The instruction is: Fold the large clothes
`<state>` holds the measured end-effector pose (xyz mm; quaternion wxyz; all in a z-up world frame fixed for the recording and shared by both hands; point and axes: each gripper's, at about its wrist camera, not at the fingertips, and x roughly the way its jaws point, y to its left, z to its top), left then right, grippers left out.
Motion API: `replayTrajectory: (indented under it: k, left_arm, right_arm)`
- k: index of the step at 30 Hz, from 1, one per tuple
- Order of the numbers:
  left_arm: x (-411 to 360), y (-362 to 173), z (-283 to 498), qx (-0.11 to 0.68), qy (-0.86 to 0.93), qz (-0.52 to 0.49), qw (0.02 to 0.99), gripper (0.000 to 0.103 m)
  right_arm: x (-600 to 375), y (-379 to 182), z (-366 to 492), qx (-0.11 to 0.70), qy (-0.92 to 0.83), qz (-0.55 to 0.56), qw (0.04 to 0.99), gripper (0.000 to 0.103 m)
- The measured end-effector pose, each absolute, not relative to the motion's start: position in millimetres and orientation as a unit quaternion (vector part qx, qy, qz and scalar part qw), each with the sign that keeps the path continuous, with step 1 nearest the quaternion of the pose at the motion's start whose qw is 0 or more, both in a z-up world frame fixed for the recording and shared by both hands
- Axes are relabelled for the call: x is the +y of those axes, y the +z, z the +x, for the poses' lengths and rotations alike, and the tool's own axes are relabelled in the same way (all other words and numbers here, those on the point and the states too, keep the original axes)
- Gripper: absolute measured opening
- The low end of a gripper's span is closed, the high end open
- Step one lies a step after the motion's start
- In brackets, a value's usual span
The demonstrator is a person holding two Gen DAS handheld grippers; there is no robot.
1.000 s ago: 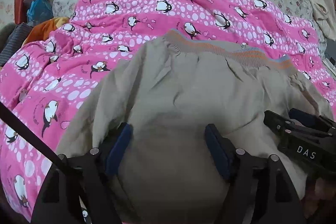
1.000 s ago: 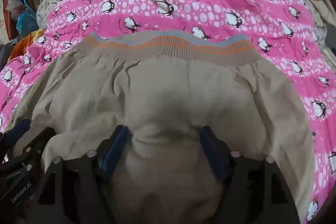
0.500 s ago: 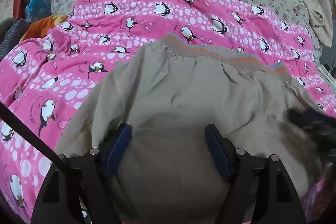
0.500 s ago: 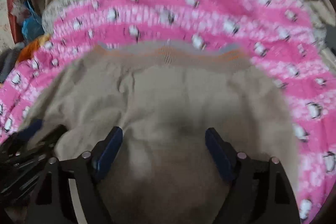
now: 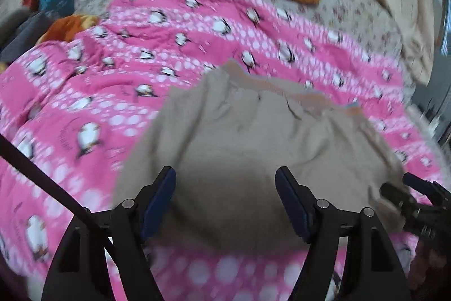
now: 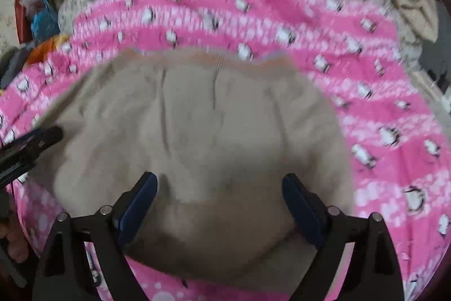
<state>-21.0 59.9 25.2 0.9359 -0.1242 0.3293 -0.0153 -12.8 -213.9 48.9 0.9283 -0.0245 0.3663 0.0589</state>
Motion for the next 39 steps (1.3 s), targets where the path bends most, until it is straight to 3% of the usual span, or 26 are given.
replayTrajectory:
  k: [7, 12, 20, 22, 26, 28, 34, 36, 39]
  left_arm:
    - [107, -5, -71, 0.334, -0.002, -0.223, 0.916, 0.056]
    - [89, -18, -62, 0.34, -0.068, -0.245, 0.905, 0.056]
    - [129, -24, -3, 0.304, -0.094, -0.427, 0.846, 0.055]
    - [129, -18, 2, 0.296, -0.096, -0.422, 0.851, 0.051]
    - [133, -19, 3, 0.299, -0.068, -0.419, 0.855, 0.032]
    - [133, -25, 0, 0.305, -0.05, -0.42, 0.853, 0.03]
    - [113, -33, -25, 0.34, -0.042, -0.411, 0.844, 0.039]
    - [116, -31, -14, 0.341, -0.044, -0.416, 0.842, 0.049]
    - [135, -35, 0, 0.32, -0.028, -0.463, 0.826, 0.049]
  right_arm:
    - [-226, 66, -90, 0.346, 0.074, -0.044, 0.934, 0.093]
    - [-222, 61, -119, 0.339, 0.083, -0.092, 0.933, 0.093]
    - [-226, 53, -118, 0.352, 0.084, -0.089, 0.928, 0.093]
    - [-224, 51, -119, 0.353, 0.085, -0.091, 0.927, 0.093]
    - [-222, 47, -117, 0.36, 0.084, -0.099, 0.924, 0.093]
    - [-225, 47, -118, 0.361, 0.082, -0.098, 0.924, 0.093]
    - [-240, 45, -118, 0.368, 0.071, -0.081, 0.923, 0.093]
    - [-244, 44, -116, 0.372, 0.069, -0.071, 0.923, 0.093]
    - [-245, 44, -115, 0.375, 0.075, -0.064, 0.922, 0.093]
